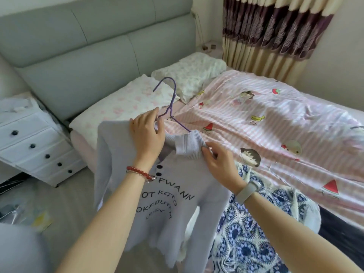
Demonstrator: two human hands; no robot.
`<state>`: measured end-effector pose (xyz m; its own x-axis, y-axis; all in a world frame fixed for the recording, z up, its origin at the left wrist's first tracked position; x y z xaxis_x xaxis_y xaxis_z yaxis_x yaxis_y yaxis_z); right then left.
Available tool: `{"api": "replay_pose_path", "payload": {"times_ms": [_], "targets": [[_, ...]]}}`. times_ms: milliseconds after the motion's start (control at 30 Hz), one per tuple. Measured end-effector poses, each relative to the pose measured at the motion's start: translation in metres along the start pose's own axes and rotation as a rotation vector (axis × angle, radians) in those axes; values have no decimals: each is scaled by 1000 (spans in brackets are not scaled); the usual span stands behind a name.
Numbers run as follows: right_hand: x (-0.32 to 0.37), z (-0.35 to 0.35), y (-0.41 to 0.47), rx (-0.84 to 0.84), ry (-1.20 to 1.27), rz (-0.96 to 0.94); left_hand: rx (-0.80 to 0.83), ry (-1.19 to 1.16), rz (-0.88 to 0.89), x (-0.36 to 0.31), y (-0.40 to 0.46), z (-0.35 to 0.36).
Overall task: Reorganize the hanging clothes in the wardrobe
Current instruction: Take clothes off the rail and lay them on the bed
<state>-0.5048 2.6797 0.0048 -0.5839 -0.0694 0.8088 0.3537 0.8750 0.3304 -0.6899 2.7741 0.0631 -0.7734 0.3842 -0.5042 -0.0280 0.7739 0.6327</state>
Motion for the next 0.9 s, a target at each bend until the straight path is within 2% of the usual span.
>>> {"api": "replay_pose_path", "payload": {"times_ms": [100, 167, 300, 433, 567, 800, 900], "targets": [[-63, 25, 55, -20, -41, 139, 228, 22, -59, 35, 0, 81], [-112, 40, 84, -46, -116, 224, 439, 59, -119, 63, -25, 137], [-227, 71, 117, -15, -342, 404, 883, 194, -191, 123, -116, 238], [-318, 89, 113, -8, -538, 503, 1139, 329, -220, 177, -205, 291], [-356, 99, 114, -10, -601, 477, 1197, 445, -148, 209, -243, 313], [-375, 121, 136, -5, -485, 453, 1101, 524, -153, 244, -232, 325], [-381, 131, 126, 184, -685, 452, 1135, 531, -142, 244, -231, 325]]}}
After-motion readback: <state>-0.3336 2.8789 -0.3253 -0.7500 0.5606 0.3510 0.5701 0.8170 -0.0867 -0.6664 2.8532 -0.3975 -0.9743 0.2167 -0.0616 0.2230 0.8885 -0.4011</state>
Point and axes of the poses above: each hand's wrist, its own y-axis towards the middle knuckle, its own z-axis out of the palm, x = y × z, the point moved 8 cm from there along y, towards the middle knuckle, and after that the axes turned 7 degrees about -x, right-handed, at the moved point
